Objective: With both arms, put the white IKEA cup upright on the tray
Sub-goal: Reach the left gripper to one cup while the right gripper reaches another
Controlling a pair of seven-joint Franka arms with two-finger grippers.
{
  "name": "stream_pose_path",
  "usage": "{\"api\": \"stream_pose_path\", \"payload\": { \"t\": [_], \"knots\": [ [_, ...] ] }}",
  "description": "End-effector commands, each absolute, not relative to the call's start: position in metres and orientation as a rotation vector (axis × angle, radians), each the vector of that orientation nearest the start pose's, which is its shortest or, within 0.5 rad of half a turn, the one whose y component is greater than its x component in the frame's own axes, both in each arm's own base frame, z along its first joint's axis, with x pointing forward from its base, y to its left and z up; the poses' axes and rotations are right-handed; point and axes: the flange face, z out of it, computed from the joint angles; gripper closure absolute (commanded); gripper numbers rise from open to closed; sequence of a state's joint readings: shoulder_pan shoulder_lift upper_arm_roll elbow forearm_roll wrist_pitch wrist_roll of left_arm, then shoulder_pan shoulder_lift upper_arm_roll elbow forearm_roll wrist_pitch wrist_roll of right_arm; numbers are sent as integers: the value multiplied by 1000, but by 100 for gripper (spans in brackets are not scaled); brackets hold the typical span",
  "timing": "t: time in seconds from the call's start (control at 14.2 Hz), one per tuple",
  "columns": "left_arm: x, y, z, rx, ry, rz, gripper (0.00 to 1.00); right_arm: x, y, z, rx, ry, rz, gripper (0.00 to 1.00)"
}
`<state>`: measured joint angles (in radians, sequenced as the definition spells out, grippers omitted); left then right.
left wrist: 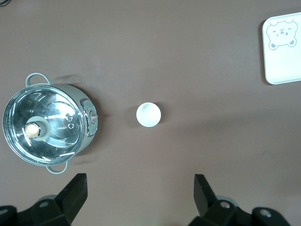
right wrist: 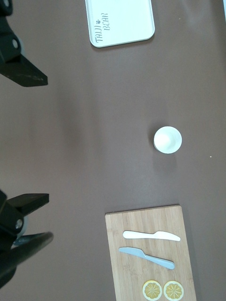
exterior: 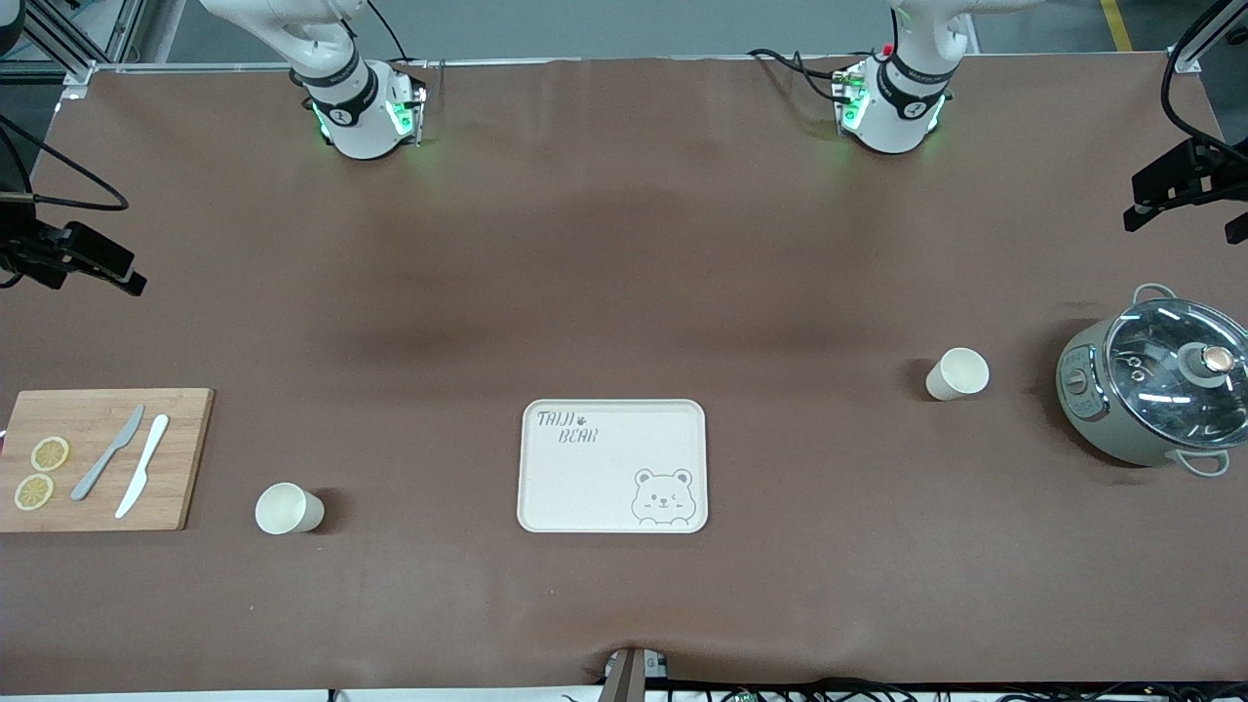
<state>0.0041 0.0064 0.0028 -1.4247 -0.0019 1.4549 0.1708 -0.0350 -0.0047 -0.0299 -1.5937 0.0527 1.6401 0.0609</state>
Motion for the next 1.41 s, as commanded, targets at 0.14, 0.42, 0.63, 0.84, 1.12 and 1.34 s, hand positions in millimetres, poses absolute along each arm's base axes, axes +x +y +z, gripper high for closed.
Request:
{"api": "stream_pose_path", "payload": {
  "t": [0.14, 0.42, 0.63, 0.84, 1.12, 1.34],
  "knots": [
    [545, -11, 671, -3151, 268, -10, 0, 558, -34, 626, -3087, 194, -76, 0],
    [544, -6, 570, -3144, 280, -19, 0, 559, -34, 626, -3087, 195, -79, 0],
    [533, 38, 495, -3126, 448, -8, 0, 567, -29, 620, -3080, 182, -95, 0],
    [524, 67, 437, -3137, 491, -52, 0, 580, -18, 606, -3079, 143, -116, 0],
    [527, 70, 377, -3129, 475, -93, 0, 612, 7, 549, -3092, 70, -36, 0],
    [543, 72, 322, -3118, 485, -112, 0, 634, 18, 508, -3092, 62, -24, 0]
  ]
}}
